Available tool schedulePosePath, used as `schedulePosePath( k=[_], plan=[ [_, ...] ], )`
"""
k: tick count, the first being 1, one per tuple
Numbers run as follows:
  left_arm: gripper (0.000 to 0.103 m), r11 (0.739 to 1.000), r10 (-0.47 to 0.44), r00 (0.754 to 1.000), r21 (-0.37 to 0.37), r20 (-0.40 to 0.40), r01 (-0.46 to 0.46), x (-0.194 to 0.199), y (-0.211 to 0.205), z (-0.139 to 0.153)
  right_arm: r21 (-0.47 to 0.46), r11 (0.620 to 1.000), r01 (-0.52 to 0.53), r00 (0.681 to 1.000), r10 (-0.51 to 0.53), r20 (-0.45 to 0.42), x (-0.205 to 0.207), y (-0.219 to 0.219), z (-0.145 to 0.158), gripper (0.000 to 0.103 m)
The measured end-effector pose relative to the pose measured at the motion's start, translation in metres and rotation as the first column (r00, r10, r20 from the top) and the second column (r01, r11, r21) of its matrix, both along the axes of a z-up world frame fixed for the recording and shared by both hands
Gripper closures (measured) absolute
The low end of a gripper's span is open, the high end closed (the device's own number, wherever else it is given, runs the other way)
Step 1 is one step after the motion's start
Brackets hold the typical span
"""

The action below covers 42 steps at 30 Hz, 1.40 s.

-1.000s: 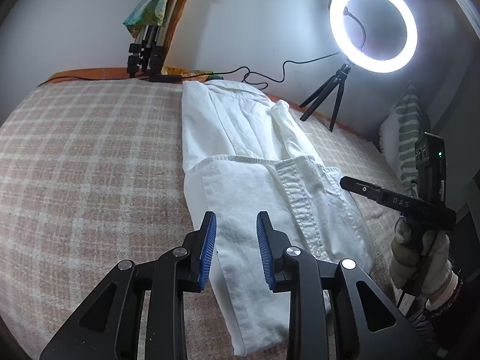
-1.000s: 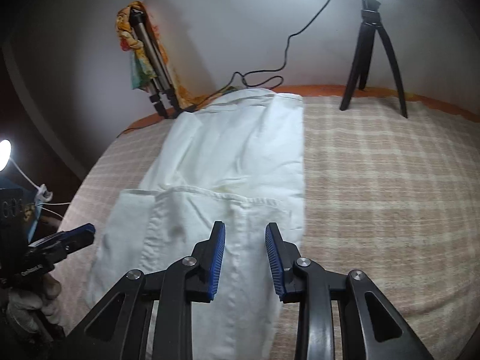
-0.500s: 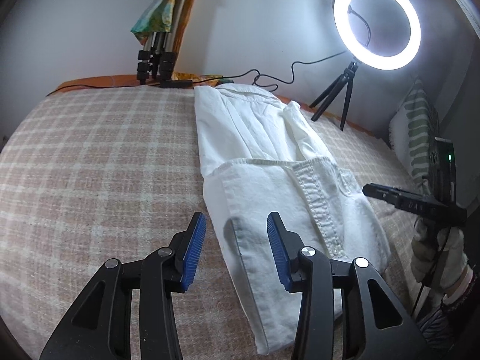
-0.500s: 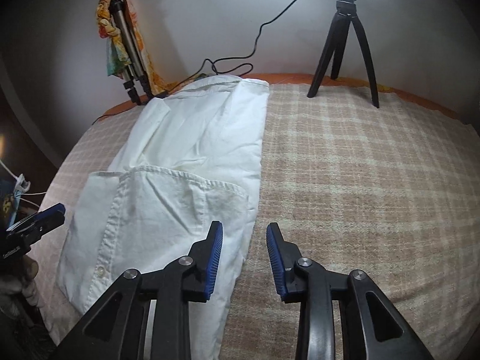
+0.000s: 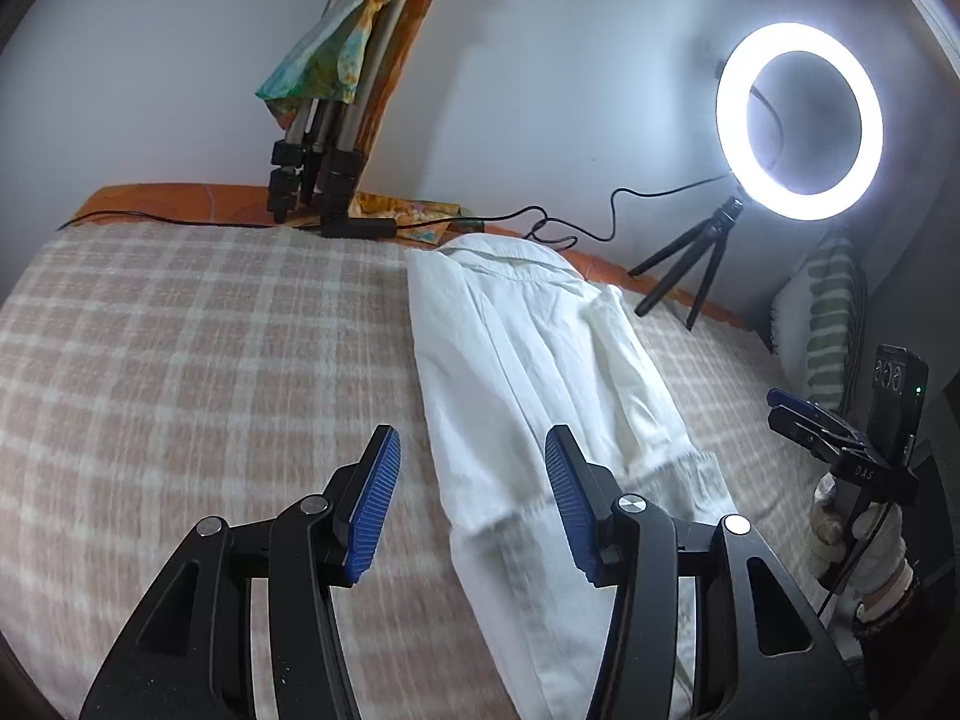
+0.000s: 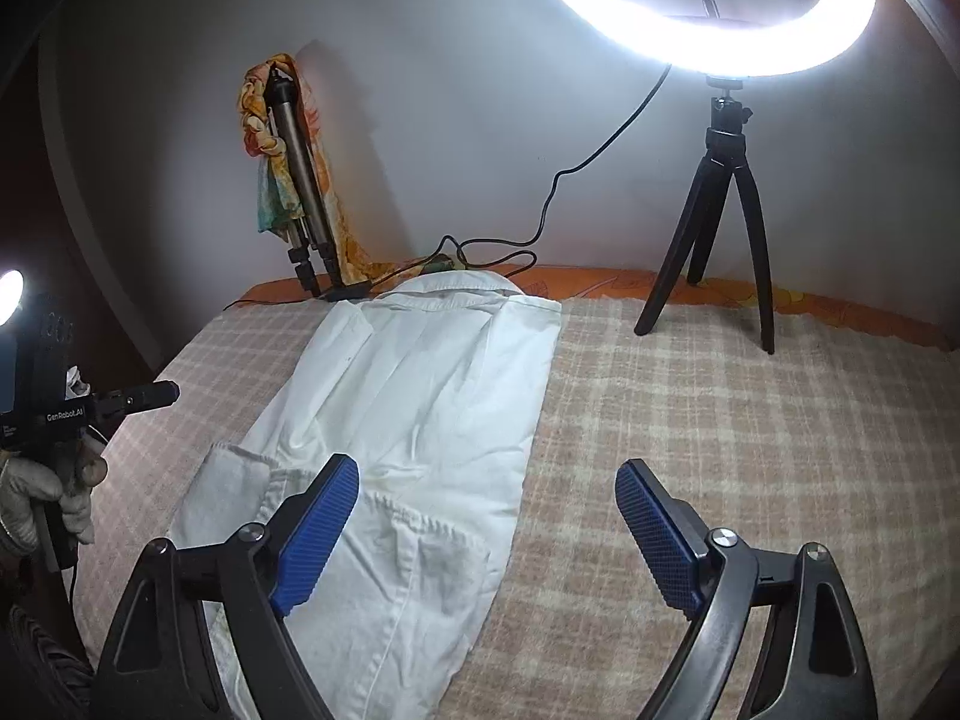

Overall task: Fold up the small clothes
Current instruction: 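Move both tools open toward the collar end of the white shirt, then close both tools on the collar end and lift it up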

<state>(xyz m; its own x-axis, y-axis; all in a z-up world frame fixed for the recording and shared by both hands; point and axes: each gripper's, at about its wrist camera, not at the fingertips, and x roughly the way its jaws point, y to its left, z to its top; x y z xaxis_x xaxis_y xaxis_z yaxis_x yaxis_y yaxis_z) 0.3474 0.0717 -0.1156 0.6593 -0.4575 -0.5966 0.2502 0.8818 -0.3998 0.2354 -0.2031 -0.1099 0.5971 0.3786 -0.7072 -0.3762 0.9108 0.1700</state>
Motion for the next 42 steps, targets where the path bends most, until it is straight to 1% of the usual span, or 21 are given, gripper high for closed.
schedulePosePath(
  k=[1,3,5,6,8,11,14,16,22,25,26,28,29,30,32,34,35,42],
  plan=[
    [0.054,1.0,-0.003,1.0,-0.009,-0.011,0.003,0.01,0.001,-0.002,0.005,1.0,-0.003,1.0,0.003,-0.014,0.01,-0.001,-0.003,0.018],
    [0.054,1.0,-0.012,1.0,-0.021,-0.029,0.011,0.032,0.001,-0.005,0.026,1.0,-0.002,0.998,0.004,-0.061,0.032,-0.003,-0.01,0.032],
    [0.053,0.999,-0.02,0.999,-0.029,-0.044,0.019,0.055,0.0,-0.011,0.04,0.999,-0.004,0.994,0.008,-0.111,0.055,-0.003,-0.021,0.039],
    [0.052,0.999,-0.022,0.998,-0.036,-0.05,0.02,0.064,0.0,-0.014,0.04,0.999,-0.007,0.991,0.012,-0.13,0.067,-0.002,-0.026,0.041],
    [0.052,0.998,-0.028,0.997,-0.056,-0.071,0.024,0.085,0.0,-0.022,0.039,0.999,-0.016,0.99,0.022,-0.143,0.086,0.002,-0.034,0.042],
    [0.052,0.998,-0.036,0.994,-0.061,-0.099,0.03,0.113,-0.002,-0.036,0.044,0.998,-0.036,0.987,0.043,-0.156,0.113,0.008,-0.047,0.044],
    [0.052,0.998,-0.049,0.991,-0.04,-0.124,0.044,0.136,-0.008,-0.048,0.026,0.999,-0.045,0.985,0.049,-0.168,0.141,0.012,-0.063,0.044],
    [0.049,0.998,-0.062,0.994,-0.03,-0.09,0.059,0.144,-0.012,-0.05,0.032,0.998,-0.053,0.982,0.058,-0.18,0.156,0.015,-0.073,0.044],
    [0.049,0.995,-0.092,0.993,-0.041,-0.076,0.089,0.165,-0.018,-0.048,0.007,0.995,-0.096,0.978,0.096,-0.186,0.188,0.031,-0.089,0.048],
    [0.052,0.993,-0.11,0.991,-0.055,-0.075,0.106,0.171,-0.025,-0.049,0.006,0.994,-0.107,0.976,0.106,-0.189,0.2,0.038,-0.09,0.053],
    [0.052,0.992,-0.116,0.992,-0.062,-0.049,0.113,0.172,-0.027,-0.049,0.001,0.994,-0.11,0.976,0.108,-0.188,0.204,0.04,-0.09,0.056],
    [0.071,0.99,-0.131,0.99,-0.066,-0.053,0.127,0.177,-0.033,-0.05,-0.02,0.993,-0.115,0.978,0.11,-0.179,0.208,0.047,-0.091,0.059],
    [0.083,0.99,-0.134,0.989,-0.048,-0.056,0.132,0.178,-0.038,-0.052,-0.031,0.992,-0.119,0.979,0.112,-0.171,0.208,0.049,-0.091,0.064],
    [0.087,0.991,-0.131,0.99,-0.027,-0.047,0.13,0.178,-0.042,-0.053,-0.036,0.992,-0.121,0.98,0.113,-0.166,0.208,0.052,-0.091,0.075],
    [0.095,0.99,-0.144,0.989,-0.019,-0.035,0.143,0.176,-0.046,-0.052,-0.013,0.992,-0.128,0.974,0.123,-0.188,0.211,0.055,-0.092,0.093],
    [0.097,0.99,-0.139,0.99,-0.027,-0.017,0.139,0.172,-0.045,-0.048,-0.016,0.993,-0.119,0.976,0.114,-0.185,0.21,0.055,-0.09,0.099],
    [0.098,0.989,-0.142,0.99,-0.035,-0.011,0.142,0.172,-0.046,-0.046,-0.018,0.992,-0.122,0.978,0.117,-0.175,0.208,0.056,-0.087,0.101],
    [0.099,0.985,-0.163,0.985,-0.046,0.062,0.166,0.146,-0.047,-0.017,0.022,0.993,-0.117,0.986,0.119,-0.114,0.195,0.048,-0.056,0.103]
  ],
)
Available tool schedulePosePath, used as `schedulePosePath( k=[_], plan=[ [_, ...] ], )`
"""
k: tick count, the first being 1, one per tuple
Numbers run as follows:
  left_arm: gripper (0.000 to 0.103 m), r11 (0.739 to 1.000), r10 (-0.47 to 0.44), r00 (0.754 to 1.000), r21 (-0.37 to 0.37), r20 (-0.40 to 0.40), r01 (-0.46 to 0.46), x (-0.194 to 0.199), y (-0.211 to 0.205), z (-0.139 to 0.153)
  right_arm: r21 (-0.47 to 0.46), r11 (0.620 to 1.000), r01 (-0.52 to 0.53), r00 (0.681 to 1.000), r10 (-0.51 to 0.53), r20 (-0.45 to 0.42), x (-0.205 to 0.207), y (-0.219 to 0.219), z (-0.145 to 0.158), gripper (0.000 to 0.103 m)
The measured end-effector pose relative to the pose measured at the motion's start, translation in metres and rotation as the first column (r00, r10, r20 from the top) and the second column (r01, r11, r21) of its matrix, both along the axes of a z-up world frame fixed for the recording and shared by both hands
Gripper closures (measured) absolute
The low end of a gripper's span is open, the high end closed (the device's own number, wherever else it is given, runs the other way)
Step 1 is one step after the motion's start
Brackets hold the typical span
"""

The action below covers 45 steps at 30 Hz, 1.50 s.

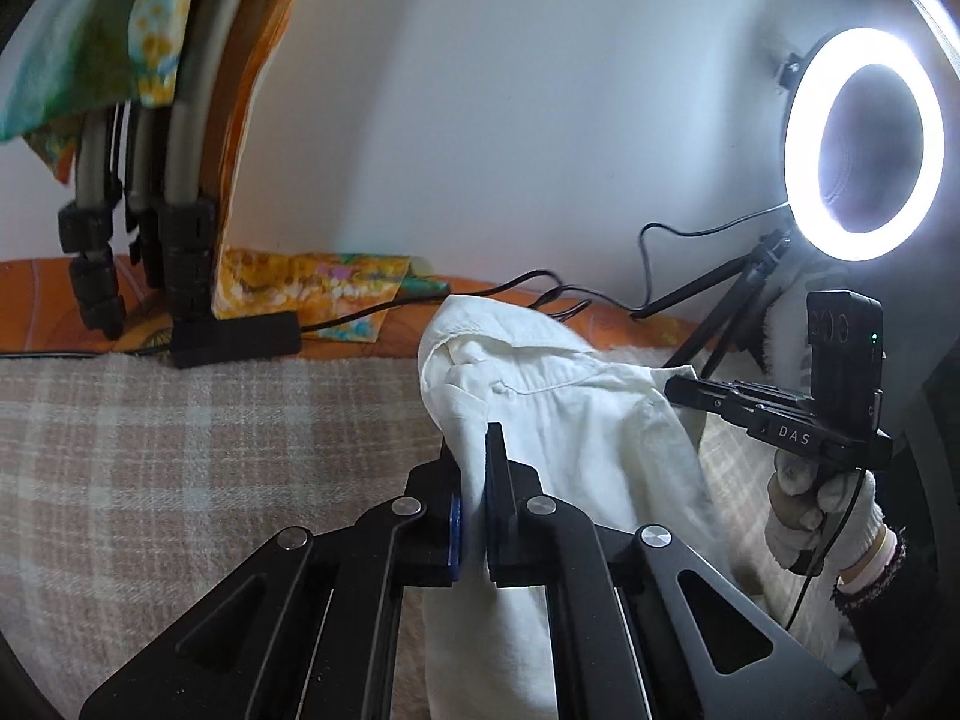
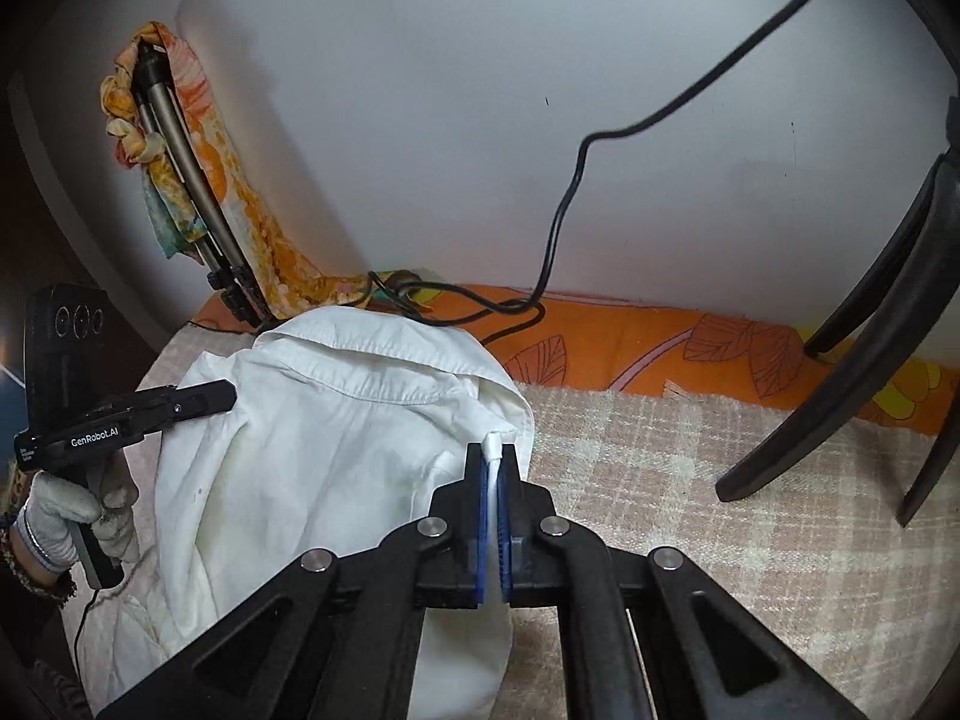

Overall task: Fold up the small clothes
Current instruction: 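Close both tools on the collar end and lift it up, then fold the lifted collar end over onto the hem with both tools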

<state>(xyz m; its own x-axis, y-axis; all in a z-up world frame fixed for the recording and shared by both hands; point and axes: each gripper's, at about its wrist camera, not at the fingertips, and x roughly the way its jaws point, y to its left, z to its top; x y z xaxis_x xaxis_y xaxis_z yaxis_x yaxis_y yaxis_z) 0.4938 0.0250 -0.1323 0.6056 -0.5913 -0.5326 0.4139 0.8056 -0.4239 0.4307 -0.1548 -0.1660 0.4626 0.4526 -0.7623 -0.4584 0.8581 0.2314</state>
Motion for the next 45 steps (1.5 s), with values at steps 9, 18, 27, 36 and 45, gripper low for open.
schedulePosePath(
  k=[9,18,27,36,45],
  plan=[
    [0.099,1.0,-0.02,0.996,0.001,0.089,0.02,-0.053,0.001,0.034,0.032,0.999,-0.009,0.996,0.006,0.087,-0.031,-0.017,0.046,0.103],
    [0.099,1.0,0.008,0.988,-0.015,0.153,-0.006,-0.115,0.018,0.056,0.05,0.999,0.013,0.985,-0.021,0.169,-0.103,-0.028,0.093,0.103],
    [0.099,1.0,0.017,0.983,-0.022,0.185,-0.013,-0.183,0.021,0.054,0.052,0.999,0.012,0.981,-0.022,0.194,-0.192,-0.027,0.111,0.103],
    [0.099,0.999,-0.011,0.981,0.048,0.192,0.002,-0.251,0.014,0.024,0.022,1.0,0.004,0.982,-0.008,0.187,-0.279,-0.03,0.086,0.103],
    [0.099,0.977,-0.055,0.985,0.214,0.161,0.02,-0.294,-0.002,-0.026,-0.06,0.998,-0.002,0.985,0.012,0.172,-0.322,-0.036,0.042,0.103]
  ],
)
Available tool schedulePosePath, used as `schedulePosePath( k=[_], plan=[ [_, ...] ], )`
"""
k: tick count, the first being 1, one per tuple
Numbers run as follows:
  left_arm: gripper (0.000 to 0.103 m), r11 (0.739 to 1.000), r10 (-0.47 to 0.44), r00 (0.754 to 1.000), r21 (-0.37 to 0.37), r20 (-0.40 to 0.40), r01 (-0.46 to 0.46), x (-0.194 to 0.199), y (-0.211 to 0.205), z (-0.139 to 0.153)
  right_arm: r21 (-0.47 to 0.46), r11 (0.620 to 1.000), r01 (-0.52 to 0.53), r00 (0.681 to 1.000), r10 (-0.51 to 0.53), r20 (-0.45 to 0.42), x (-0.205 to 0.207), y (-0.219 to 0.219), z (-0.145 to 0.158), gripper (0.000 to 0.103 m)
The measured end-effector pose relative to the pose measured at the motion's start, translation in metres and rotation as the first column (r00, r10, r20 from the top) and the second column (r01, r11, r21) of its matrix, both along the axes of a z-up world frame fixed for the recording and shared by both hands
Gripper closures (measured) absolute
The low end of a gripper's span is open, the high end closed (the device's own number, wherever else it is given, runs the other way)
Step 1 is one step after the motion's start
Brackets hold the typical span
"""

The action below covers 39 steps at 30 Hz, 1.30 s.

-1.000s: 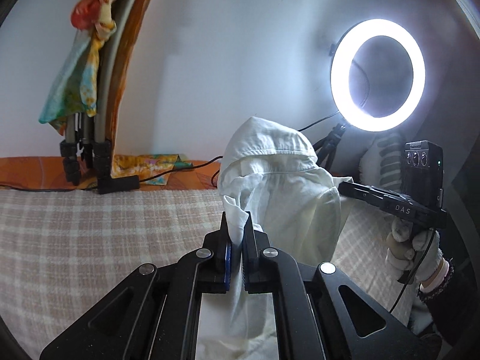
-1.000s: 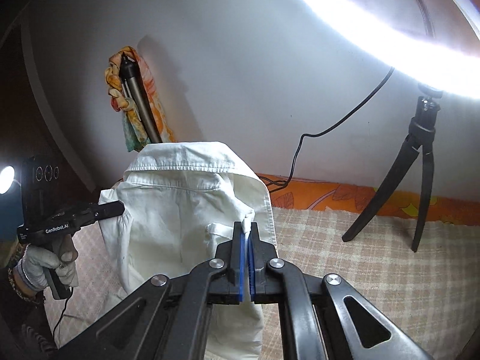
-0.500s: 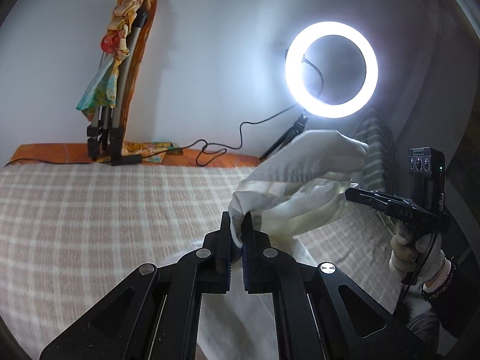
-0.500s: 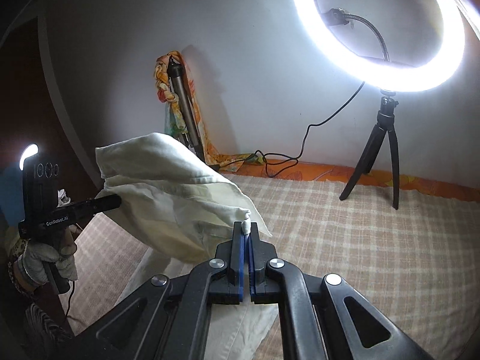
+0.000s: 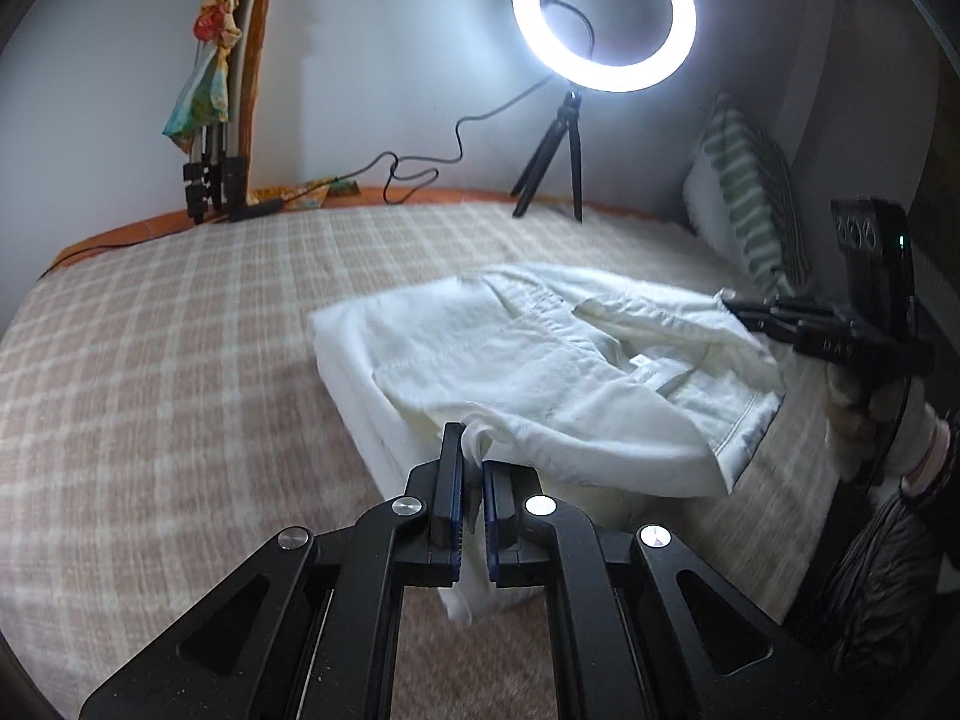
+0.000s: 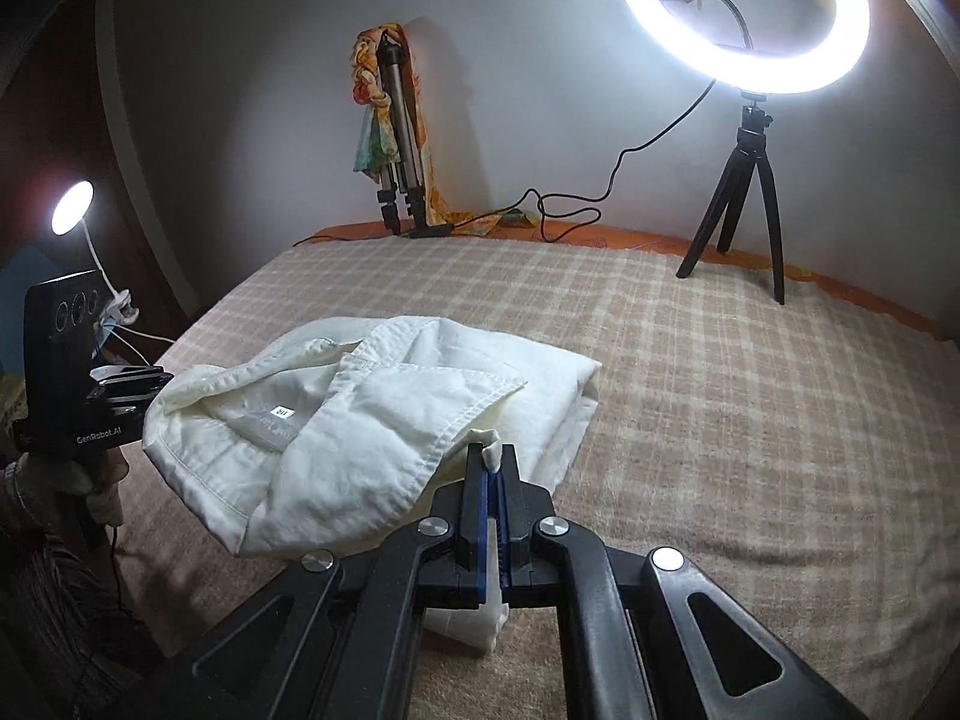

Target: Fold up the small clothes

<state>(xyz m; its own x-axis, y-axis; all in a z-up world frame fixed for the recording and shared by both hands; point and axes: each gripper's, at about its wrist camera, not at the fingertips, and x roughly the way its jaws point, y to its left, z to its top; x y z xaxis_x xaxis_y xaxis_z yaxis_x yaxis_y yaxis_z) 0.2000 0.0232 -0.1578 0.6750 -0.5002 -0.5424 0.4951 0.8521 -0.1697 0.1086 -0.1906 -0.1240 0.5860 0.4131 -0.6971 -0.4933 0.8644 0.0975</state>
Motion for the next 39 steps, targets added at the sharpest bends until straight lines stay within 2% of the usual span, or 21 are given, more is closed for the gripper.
schedulePosePath(
  k=[5,10,12,14,18,23,25,27,33,36,39],
  plan=[
    [0.099,0.997,-0.011,1.0,0.079,0.011,0.01,-0.012,-0.004,-0.015,-0.094,0.995,-0.027,0.999,0.029,0.028,-0.014,0.004,-0.016,0.103],
    [0.099,0.994,-0.013,1.0,0.105,-0.021,0.015,-0.021,0.002,-0.022,-0.202,0.977,-0.064,0.997,0.07,0.023,-0.023,0.006,-0.03,0.1],
    [0.099,0.996,-0.005,0.999,0.083,-0.036,0.008,-0.024,0.01,-0.019,-0.222,0.973,-0.069,0.997,0.075,0.021,-0.027,-0.001,-0.028,0.096],
    [0.099,0.999,0.009,1.0,0.044,-0.03,-0.008,-0.028,0.019,-0.01,-0.2,0.978,-0.056,0.998,0.062,0.022,-0.029,-0.011,-0.021,0.093],
    [0.098,1.0,0.018,1.0,-0.023,0.021,-0.018,-0.02,0.022,0.018,-0.074,0.997,-0.01,0.999,0.014,0.049,-0.019,-0.029,0.003,0.09],
    [0.097,0.994,0.074,0.993,-0.089,0.088,-0.066,0.014,0.007,0.058,0.048,0.999,-0.013,0.999,0.011,0.032,0.019,-0.011,0.017,0.086],
    [0.097,0.995,0.067,0.996,-0.084,0.052,-0.063,0.037,-0.002,0.061,0.09,0.995,-0.03,1.0,0.03,-0.005,0.038,0.003,0.016,0.084],
    [0.097,0.995,0.052,0.999,-0.083,-0.003,-0.052,0.061,-0.012,0.058,0.077,0.997,-0.016,0.999,0.018,-0.028,0.057,0.018,0.011,0.083],
    [0.097,0.996,0.083,0.987,0.047,-0.135,-0.077,0.112,-0.033,0.021,0.084,0.996,-0.006,0.994,0.015,-0.107,0.101,0.047,-0.005,0.081],
    [0.097,0.994,0.096,0.978,0.067,-0.187,-0.085,0.12,-0.031,0.0,0.038,0.999,-0.008,0.988,0.013,-0.154,0.111,0.055,-0.024,0.081],
    [0.097,0.994,0.092,0.978,0.082,-0.185,-0.078,0.11,-0.027,-0.016,-0.002,1.0,-0.03,0.98,0.029,-0.195,0.109,0.057,-0.043,0.081]
  ],
)
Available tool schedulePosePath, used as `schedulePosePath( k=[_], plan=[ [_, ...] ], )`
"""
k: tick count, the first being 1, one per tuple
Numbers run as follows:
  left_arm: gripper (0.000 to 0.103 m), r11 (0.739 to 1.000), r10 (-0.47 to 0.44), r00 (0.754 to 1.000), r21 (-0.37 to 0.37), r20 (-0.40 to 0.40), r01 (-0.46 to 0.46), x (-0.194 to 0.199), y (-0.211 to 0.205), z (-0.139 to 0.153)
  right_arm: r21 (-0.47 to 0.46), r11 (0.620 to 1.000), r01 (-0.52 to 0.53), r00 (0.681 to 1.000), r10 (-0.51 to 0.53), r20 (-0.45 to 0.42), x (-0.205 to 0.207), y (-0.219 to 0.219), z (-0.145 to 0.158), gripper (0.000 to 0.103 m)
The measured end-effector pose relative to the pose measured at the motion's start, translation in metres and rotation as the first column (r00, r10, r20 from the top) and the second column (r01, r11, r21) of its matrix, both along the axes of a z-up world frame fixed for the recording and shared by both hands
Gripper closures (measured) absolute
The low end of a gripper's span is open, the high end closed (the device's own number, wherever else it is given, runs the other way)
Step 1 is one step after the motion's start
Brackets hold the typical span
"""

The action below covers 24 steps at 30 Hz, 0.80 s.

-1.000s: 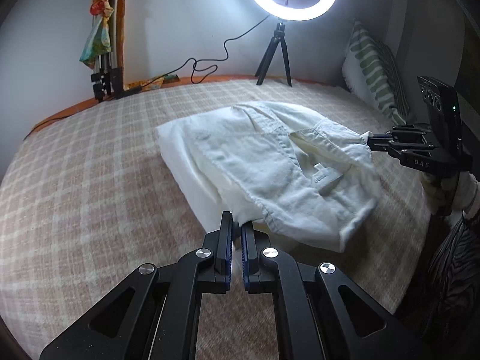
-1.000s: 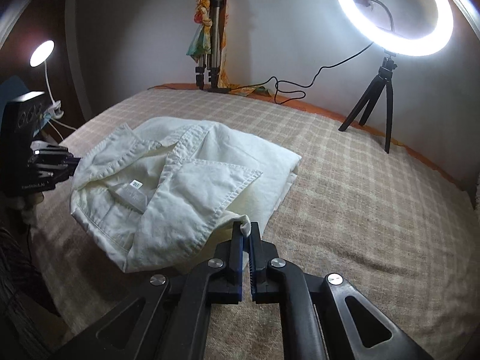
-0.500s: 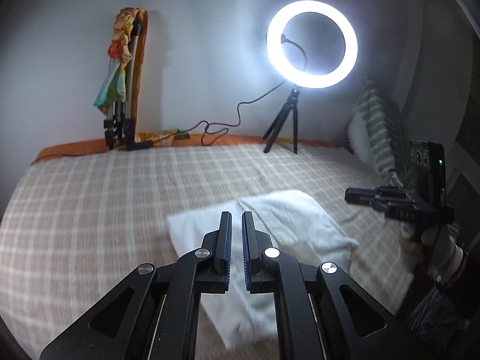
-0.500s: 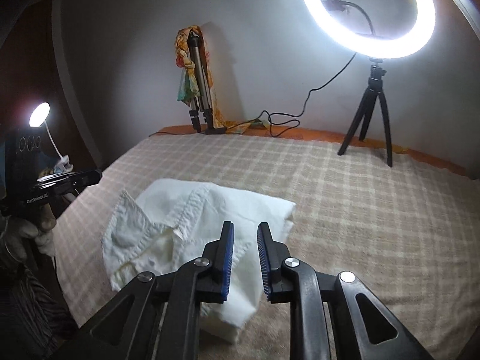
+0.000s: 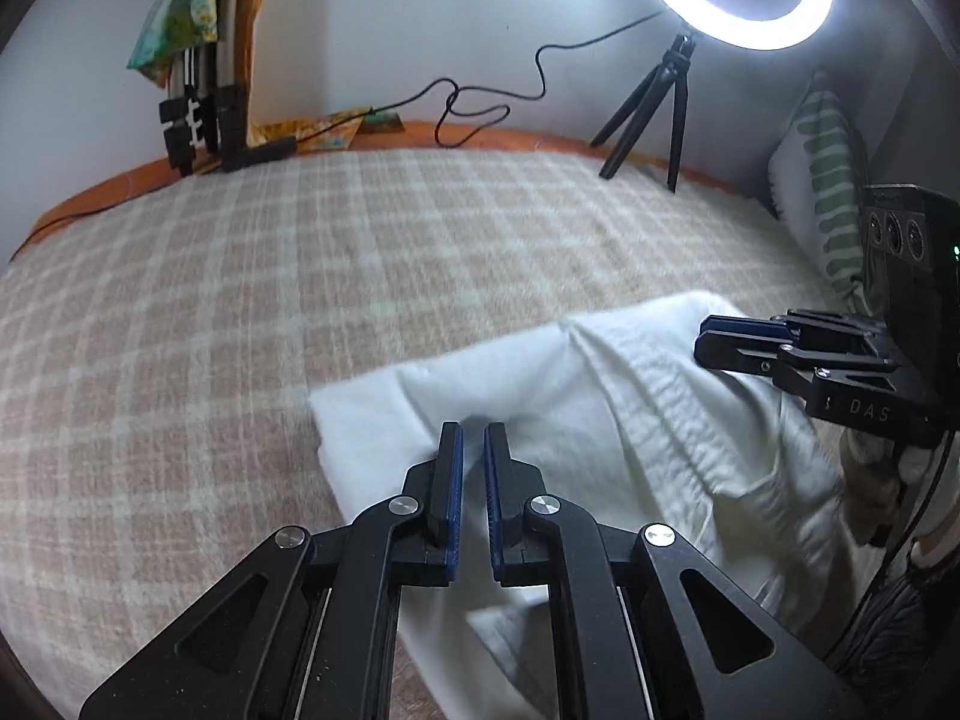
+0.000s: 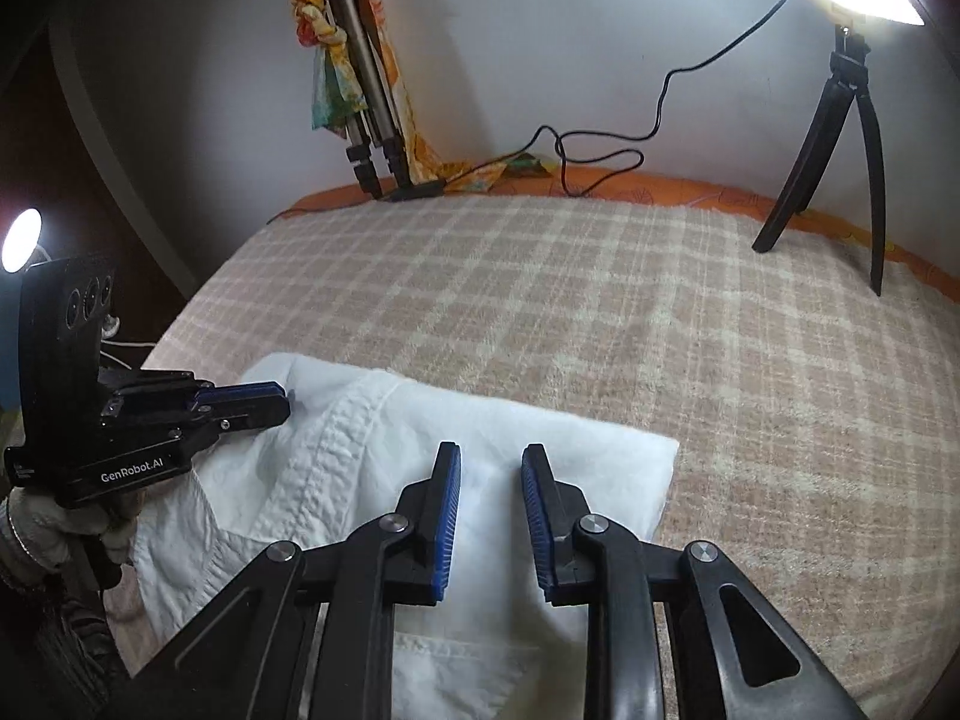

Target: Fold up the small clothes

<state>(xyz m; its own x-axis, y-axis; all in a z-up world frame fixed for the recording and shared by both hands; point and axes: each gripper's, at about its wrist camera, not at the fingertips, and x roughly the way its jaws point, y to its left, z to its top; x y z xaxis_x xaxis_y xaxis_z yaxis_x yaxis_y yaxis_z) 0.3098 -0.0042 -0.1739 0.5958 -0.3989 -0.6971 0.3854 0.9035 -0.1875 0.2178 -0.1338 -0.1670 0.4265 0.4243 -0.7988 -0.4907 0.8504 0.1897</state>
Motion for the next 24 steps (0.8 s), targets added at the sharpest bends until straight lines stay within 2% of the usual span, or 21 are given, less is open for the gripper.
schedulePosePath(
  k=[4,7,9,12,17,19,21,24],
  plan=[
    [0.097,1.0,-0.008,1.0,-0.014,0.013,0.008,-0.008,0.008,-0.005,-0.054,0.999,0.007,1.0,-0.008,-0.015,-0.005,-0.006,-0.017,0.087],
    [0.097,1.0,0.025,0.999,-0.021,0.034,-0.024,-0.017,0.02,0.007,-0.042,0.999,0.031,0.999,-0.031,-0.01,-0.01,-0.018,-0.009,0.087],
    [0.097,0.995,0.068,0.997,-0.073,0.028,-0.065,-0.022,0.038,0.018,0.003,0.999,0.051,0.999,-0.051,-0.015,-0.014,-0.031,0.004,0.08],
    [0.097,0.983,0.091,0.996,-0.162,0.015,-0.088,-0.039,0.059,0.03,0.051,0.998,0.036,0.999,-0.035,-0.009,-0.029,-0.048,0.019,0.078],
    [0.097,0.967,0.06,0.998,-0.246,-0.005,-0.059,-0.073,0.064,0.034,0.12,0.992,0.036,0.999,-0.032,-0.032,-0.058,-0.069,0.03,0.077],
    [0.097,0.967,0.038,0.999,-0.252,0.002,-0.037,-0.083,0.057,0.036,0.14,0.989,0.043,0.998,-0.037,-0.043,-0.066,-0.074,0.032,0.077],
    [0.097,0.974,0.015,1.0,-0.225,0.022,-0.009,-0.093,0.048,0.037,0.156,0.987,0.048,0.998,-0.04,-0.049,-0.073,-0.076,0.034,0.077],
    [0.097,0.977,0.01,1.0,-0.213,0.019,-0.006,-0.096,0.043,0.033,0.17,0.984,0.049,0.997,-0.039,-0.061,-0.08,-0.076,0.032,0.076]
  ],
)
